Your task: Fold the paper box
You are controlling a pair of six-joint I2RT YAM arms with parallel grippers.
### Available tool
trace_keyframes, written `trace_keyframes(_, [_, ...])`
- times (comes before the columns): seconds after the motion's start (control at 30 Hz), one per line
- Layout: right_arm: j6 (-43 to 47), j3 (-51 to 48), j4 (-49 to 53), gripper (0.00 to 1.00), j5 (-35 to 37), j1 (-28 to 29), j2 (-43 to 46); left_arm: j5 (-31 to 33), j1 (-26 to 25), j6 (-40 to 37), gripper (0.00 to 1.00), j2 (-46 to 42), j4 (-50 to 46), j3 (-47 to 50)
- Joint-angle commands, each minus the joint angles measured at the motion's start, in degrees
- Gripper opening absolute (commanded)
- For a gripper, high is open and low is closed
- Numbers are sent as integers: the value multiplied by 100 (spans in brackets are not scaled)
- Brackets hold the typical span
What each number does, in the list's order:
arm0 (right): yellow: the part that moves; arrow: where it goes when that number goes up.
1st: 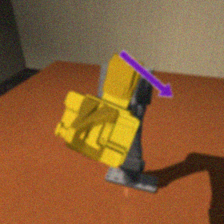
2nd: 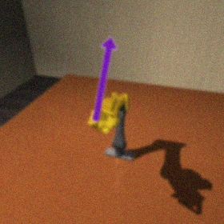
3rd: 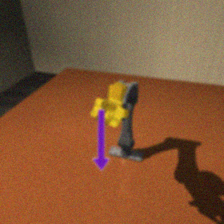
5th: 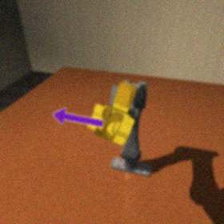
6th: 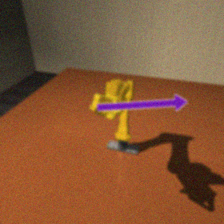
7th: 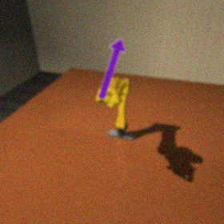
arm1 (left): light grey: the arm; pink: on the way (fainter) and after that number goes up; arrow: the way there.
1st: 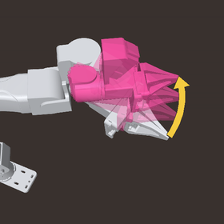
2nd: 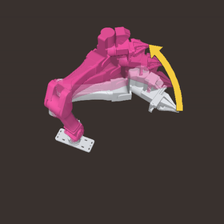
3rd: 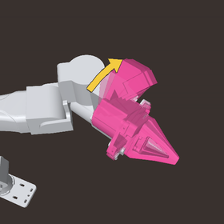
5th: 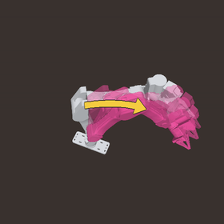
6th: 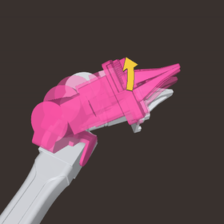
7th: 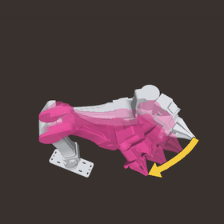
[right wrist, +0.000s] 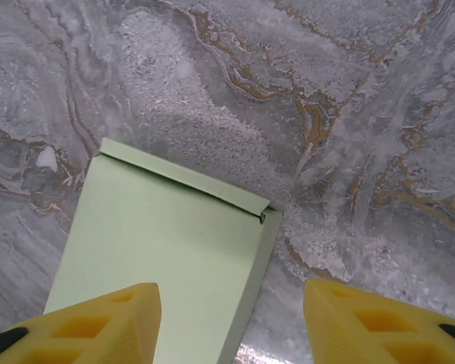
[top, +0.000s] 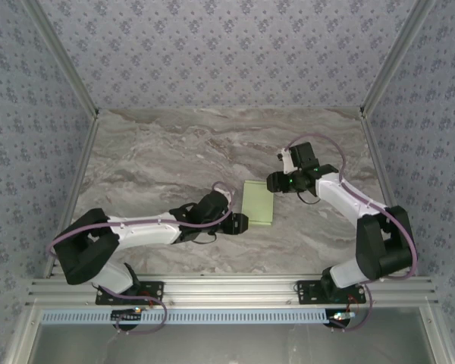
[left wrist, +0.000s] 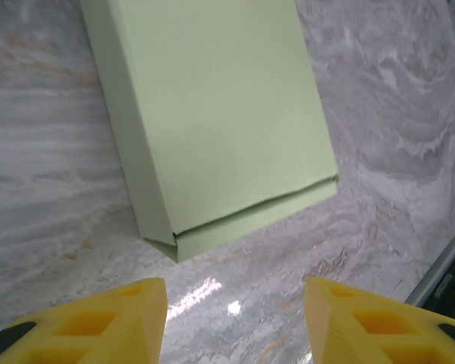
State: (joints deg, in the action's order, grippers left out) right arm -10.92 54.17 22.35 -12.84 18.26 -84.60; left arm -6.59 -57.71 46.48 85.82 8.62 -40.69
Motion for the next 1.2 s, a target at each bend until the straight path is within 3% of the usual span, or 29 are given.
trace_keyframes(0.0, [-97,-54,555,56,-327,-5,37,-13,40,5,51,29,67,-86])
trace_keyframes(0.2, [-667,-1143,238,62,-1117,144,702,0,636,-338,52,-153,-82,-36])
trace_keyframes(0.4, [-1311,-1547,-524,61,-1434,520,760,110,1186,-662,52,-505,-461,47])
trace_keyframes(0.8, [-2464,-1222,-2033,53,-973,1014,-84,295,2031,-933,53,-1591,-969,490])
trace_keyframes(1.17, [-3125,-443,-2871,53,-860,1279,-1095,267,2264,-992,54,-1841,-1012,665])
